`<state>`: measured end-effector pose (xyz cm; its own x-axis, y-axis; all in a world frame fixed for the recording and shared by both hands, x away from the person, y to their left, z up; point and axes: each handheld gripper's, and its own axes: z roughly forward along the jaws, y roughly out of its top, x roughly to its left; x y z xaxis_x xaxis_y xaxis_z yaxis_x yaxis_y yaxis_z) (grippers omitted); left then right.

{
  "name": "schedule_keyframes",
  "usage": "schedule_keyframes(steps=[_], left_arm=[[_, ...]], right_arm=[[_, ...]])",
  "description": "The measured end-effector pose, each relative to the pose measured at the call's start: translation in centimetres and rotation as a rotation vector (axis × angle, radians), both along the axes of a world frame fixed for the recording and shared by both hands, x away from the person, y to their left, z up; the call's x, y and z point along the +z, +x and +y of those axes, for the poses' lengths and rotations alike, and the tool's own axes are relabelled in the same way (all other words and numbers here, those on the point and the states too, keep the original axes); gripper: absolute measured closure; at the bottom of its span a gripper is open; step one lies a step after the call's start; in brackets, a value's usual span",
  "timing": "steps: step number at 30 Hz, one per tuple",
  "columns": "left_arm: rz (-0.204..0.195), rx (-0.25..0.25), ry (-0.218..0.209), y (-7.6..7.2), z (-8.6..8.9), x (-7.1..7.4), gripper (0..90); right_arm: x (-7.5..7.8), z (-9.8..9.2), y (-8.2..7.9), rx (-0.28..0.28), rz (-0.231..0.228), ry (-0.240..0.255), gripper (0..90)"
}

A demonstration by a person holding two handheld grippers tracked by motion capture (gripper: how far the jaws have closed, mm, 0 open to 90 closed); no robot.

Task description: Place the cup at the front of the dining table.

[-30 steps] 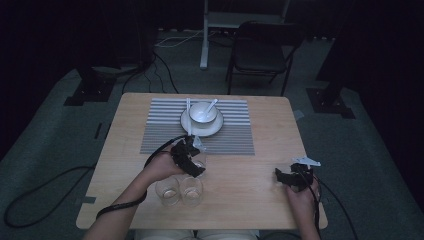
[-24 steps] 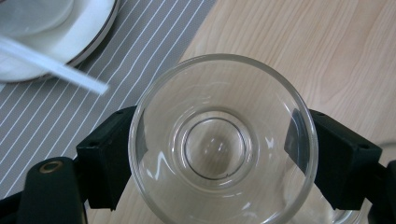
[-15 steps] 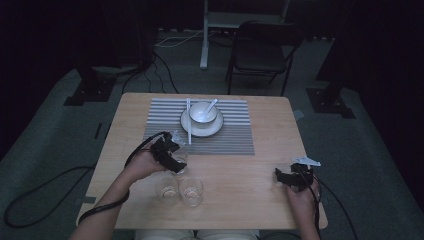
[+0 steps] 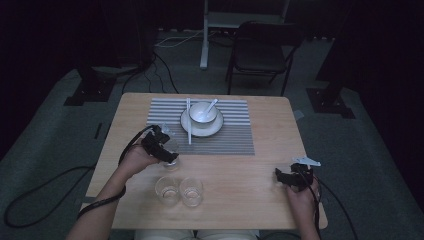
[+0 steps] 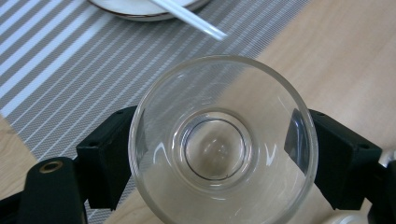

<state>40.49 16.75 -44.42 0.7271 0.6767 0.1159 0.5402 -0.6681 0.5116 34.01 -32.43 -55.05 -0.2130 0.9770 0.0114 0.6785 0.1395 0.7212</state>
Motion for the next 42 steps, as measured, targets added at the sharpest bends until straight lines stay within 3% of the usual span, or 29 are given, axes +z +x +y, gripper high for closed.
schedule_keyframes(steps=[6,15,20,28,31,36,42], left_arm=[[-0.027,0.079,-0.019,1.8,0.2,0.2,18.2],[-0.029,0.181,-0.041,4.6,1.1,-0.1,18.2],[-0.045,0.242,-0.033,6.6,1.1,0.0,18.2],[-0.027,0.279,-0.019,8.8,0.7,-0.8,18.3],[-0.014,0.291,-0.041,9.5,0.6,-0.9,18.3],[-0.002,0.320,-0.034,10.7,0.6,-1.4,18.2],[0.012,0.310,-0.011,11.3,0.1,-1.7,18.2]], right_arm=[[0.0,0.0,0.0,0.000,0.000,0.000,11.9],[0.0,0.0,0.0,0.000,0.000,0.000,11.9],[0.0,0.0,0.0,0.000,0.000,0.000,11.9],[0.0,0.0,0.0,-0.001,0.000,0.000,11.9],[0.0,0.0,0.0,-0.001,0.000,0.000,11.9],[0.0,0.0,0.0,-0.001,0.000,0.000,11.9],[0.0,0.0,0.0,-0.001,0.000,0.000,11.9]])
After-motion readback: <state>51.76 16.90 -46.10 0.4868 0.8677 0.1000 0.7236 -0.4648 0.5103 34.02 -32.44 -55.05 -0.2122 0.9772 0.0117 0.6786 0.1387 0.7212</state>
